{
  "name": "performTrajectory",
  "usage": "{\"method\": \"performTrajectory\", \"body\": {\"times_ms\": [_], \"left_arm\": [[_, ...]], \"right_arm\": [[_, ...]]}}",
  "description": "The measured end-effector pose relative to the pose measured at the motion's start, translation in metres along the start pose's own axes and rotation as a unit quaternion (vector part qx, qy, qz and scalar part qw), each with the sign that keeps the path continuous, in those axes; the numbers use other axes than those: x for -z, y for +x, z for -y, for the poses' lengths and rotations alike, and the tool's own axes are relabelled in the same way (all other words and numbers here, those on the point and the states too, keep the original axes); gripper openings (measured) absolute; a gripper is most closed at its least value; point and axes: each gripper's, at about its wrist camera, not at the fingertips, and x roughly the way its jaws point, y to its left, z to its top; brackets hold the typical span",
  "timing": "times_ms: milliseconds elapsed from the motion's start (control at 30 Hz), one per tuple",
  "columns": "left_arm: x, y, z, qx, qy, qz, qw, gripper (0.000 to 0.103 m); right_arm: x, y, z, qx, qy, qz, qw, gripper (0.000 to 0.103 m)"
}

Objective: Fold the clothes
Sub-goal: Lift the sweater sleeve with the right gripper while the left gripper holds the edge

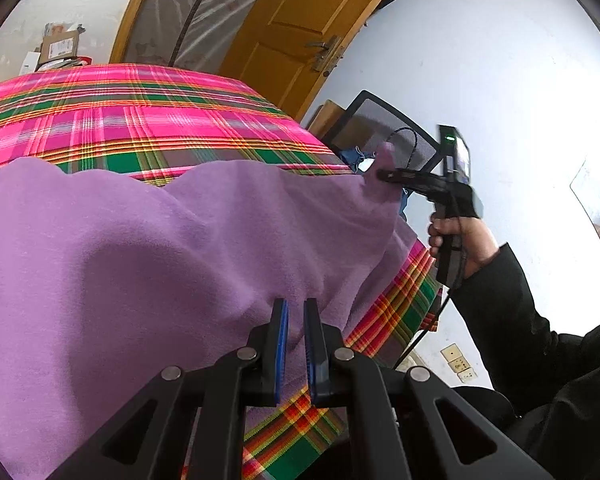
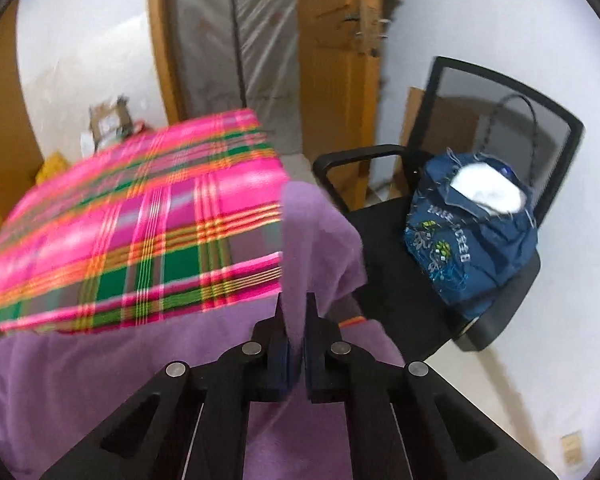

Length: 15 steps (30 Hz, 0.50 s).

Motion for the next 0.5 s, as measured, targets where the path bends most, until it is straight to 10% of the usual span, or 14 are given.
{"method": "performTrajectory", "body": {"times_ms": [300,500], "left_arm": [[-0.001,0.004,0.002,0.010,0.006,-0.004,0.9999,0.007],[0.000,0.007,0.005,0.012,0.010,-0.009,0.9998,0.007]], "right_arm": [[0.019,-0.054,0.078,-0.101,0.189,0.068,0.974,0.005],[0.055,-0.021,0.116,-0.126,0.298,0.004,0.946,0.005]]}}
